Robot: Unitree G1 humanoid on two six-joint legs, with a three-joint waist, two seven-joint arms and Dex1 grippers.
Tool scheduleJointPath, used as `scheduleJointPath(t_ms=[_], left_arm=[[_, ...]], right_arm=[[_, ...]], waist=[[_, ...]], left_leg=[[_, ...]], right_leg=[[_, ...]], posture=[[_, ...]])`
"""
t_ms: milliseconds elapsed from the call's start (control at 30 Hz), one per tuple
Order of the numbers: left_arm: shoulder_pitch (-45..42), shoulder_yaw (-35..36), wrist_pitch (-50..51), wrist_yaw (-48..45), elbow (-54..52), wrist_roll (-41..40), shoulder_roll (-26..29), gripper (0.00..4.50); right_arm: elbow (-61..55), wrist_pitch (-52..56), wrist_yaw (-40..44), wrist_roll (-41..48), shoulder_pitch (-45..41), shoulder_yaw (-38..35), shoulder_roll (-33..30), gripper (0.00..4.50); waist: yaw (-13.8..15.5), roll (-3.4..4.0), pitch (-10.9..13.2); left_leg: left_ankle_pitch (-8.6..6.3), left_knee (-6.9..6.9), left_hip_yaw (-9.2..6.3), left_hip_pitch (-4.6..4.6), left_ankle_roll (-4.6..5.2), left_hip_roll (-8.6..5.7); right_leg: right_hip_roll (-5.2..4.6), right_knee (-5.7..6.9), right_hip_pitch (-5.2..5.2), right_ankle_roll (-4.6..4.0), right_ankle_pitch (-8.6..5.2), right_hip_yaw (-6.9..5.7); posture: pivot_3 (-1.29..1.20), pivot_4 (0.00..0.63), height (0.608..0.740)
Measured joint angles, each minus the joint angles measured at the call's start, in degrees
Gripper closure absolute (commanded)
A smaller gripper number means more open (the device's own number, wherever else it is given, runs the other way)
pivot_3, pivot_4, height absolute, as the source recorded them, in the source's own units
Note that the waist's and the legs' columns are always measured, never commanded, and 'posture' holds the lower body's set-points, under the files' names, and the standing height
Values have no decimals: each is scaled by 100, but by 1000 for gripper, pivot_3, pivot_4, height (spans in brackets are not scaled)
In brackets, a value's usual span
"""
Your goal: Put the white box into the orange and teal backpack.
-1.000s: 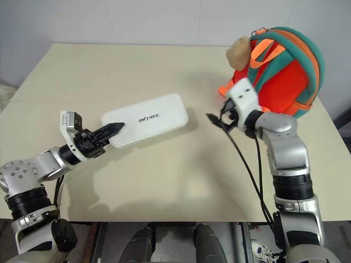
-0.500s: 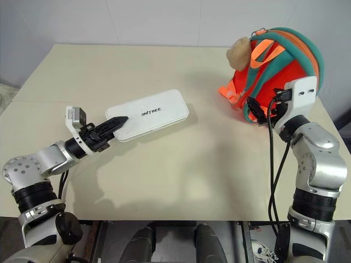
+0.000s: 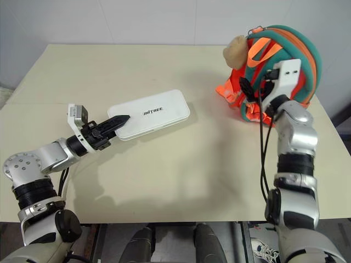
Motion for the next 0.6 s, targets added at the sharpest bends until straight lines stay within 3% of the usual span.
scheduleJointPath(t_ms=[100,400,600], left_arm=[[62,-13,-22,67,-58,-76,-10,3207],[334,29,-227,325,-222,-374,3,3207],[346,16,-381,381,-213,-449,150,3207]], right_arm=[[570,-462,-172,-168,-281,86,50,1234],[1234,-970,-254,-238,-504,149,66,4346],[776,-475,106,-38,-493,258,113,4500]], waist=[[20,0,0],[15,0,0],[-3,3,2]], left_leg=[[0,-1,-1,-2,0,0],[1,5,-1,-4,-2,-1],[1,2,-2,-3,-2,0]], right_leg=[[0,-3,0,0,0,-1],[-1,-1,1,1,0,-1],[0,1,-1,2,0,0]], posture=[[0,150,740],[0,150,740],[0,150,740]])
